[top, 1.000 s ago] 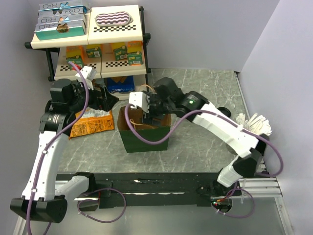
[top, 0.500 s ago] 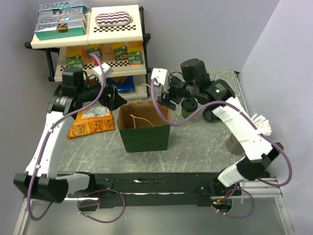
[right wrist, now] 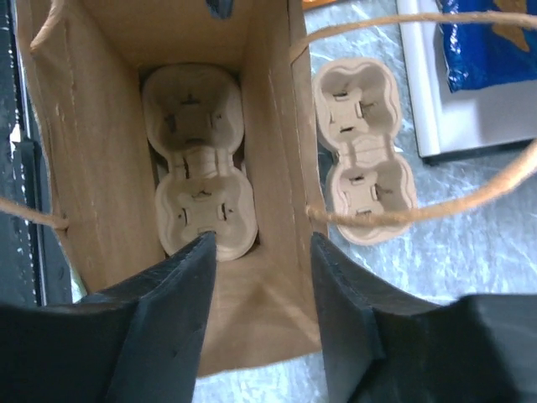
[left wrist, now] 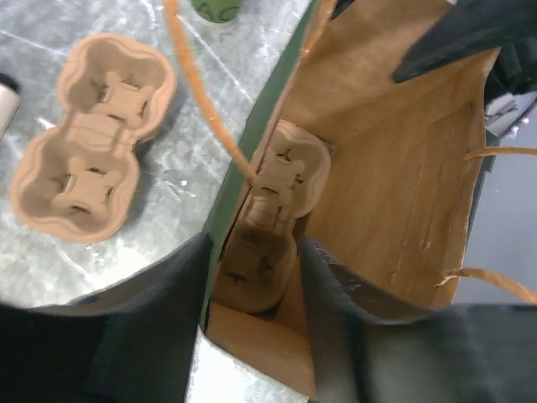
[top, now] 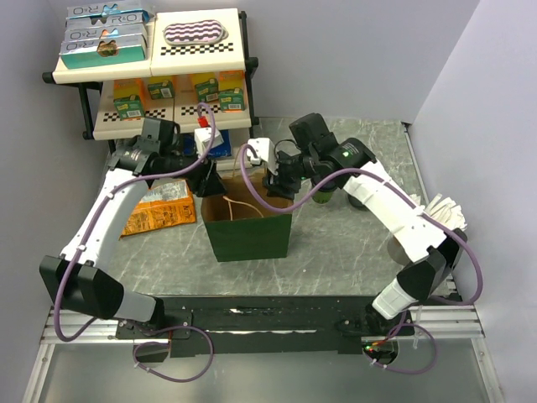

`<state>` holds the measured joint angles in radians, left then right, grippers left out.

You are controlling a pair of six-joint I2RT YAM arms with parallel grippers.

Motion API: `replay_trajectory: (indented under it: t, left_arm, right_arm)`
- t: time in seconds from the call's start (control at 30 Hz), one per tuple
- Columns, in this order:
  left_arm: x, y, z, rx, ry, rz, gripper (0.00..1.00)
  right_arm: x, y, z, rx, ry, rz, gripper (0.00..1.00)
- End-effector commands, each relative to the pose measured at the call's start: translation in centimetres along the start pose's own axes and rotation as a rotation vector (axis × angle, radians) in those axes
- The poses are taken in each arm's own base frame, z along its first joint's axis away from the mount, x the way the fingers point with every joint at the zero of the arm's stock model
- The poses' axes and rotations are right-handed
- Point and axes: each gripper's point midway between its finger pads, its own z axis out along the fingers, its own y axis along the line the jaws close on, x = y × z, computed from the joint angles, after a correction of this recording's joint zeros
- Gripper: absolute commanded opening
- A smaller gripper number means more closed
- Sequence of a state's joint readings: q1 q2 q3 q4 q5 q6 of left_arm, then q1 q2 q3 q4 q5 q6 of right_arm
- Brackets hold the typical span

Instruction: Pack the takeout coffee

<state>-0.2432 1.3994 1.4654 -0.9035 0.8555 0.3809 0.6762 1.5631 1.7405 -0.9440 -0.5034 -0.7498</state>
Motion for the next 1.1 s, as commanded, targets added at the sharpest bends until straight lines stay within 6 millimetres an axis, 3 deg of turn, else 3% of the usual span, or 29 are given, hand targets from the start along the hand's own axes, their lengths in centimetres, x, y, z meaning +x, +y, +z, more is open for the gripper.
replay_trajectory:
  t: [0.0, 0.13, 0.17, 0.2, 0.3, 0.47, 0.5, 0.6, 0.73, 0.97, 1.0, 1.03, 1.07]
  left_arm:
    - [-1.1, -1.6, 0.3, 0.084, -0.011, 0.065, 0.40]
    - [-1.1, -2.0, 0.6, 0.095, -0.009, 0.085, 0.29]
    - [-1.1, -2.2, 0.7, 0.103, -0.010, 0.094, 0.20]
    - [-1.2, -2.5, 0.6, 0.109, -0.012, 0.098, 0.16]
    - [-2.1, -3.8, -0.2, 0.130, -0.027, 0.129, 0.04]
    - [-3.0, -5.3, -2.2, 0.058, -0.087, 0.209, 0.01]
    - [-3.4, -6.2, -3.2, 0.032, -0.120, 0.250, 0.01]
    - [-3.0, -7.1, -3.7, -0.020, -0.170, 0.299, 0.01]
    - [-2.2, -8.3, -3.2, -0.039, -0.192, 0.374, 0.01]
    - [-1.3, -9.2, -3.8, -0.115, -0.197, 0.524, 0.01]
    - [-1.6, -9.5, -4.2, -0.132, -0.218, 0.547, 0.01]
    - [-1.5, -9.7, -4.1, -0.134, -0.220, 0.559, 0.01]
    - [-1.2, -9.1, -3.9, -0.165, -0.208, 0.555, 0.01]
  right_arm:
    - [-0.6, -0.2, 1.7, -0.037, -0.039, -0.024, 0.45]
    - [-0.7, -0.7, 2.5, -0.022, -0.053, -0.008, 0.29]
    - [-0.7, -0.8, 2.5, -0.020, -0.053, -0.007, 0.25]
    - [-1.1, -1.0, 2.3, -0.014, -0.059, -0.010, 0.15]
    - [-2.0, -0.6, 1.5, -0.020, -0.064, -0.022, 0.00]
    - [-3.5, 0.8, -0.4, 0.072, -0.096, -0.125, 0.00]
    - [-3.3, 2.2, -0.6, 0.073, -0.098, -0.155, 0.00]
    - [-2.9, 4.5, 0.0, 0.079, -0.088, -0.225, 0.00]
    - [-2.4, 6.1, 1.0, 0.062, -0.059, -0.243, 0.00]
    - [-4.5, 4.5, -0.5, 0.221, -0.156, -0.222, 0.00]
    - [-3.7, 5.3, -0.8, 0.227, -0.170, -0.232, 0.00]
    - [-4.5, 5.0, -1.0, 0.262, -0.223, -0.256, 0.00]
    - [-3.2, 5.8, -0.2, 0.249, -0.206, -0.275, 0.00]
